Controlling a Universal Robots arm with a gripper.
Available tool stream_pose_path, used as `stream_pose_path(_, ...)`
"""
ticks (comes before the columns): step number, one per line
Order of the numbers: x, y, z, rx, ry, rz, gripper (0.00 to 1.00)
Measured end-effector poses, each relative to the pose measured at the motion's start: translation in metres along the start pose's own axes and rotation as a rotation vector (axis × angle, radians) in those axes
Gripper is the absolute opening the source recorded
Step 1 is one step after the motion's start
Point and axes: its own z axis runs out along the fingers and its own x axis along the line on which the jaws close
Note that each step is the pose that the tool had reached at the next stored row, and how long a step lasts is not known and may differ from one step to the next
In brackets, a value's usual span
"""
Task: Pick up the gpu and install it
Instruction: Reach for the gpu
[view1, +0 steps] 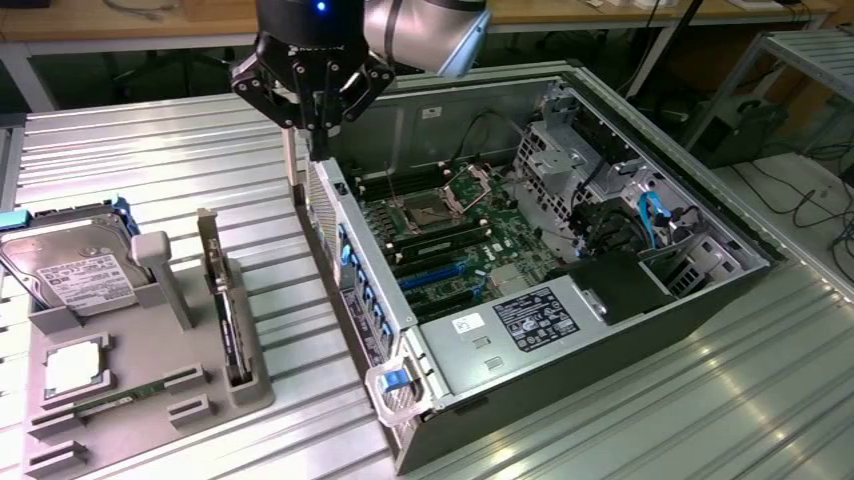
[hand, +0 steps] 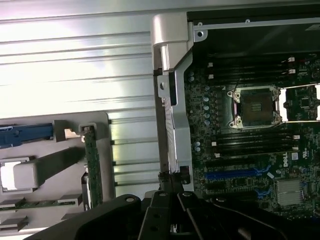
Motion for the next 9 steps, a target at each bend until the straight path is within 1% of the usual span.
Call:
stream_pose_path(3, 0.008, -0.0007, -0.0002, 0.0001, 0.0000, 0.000, 0.11)
stream_pose_path(9, 0.013, -0.0012, -0.0004, 0.0001, 0.0000, 0.000, 0.11)
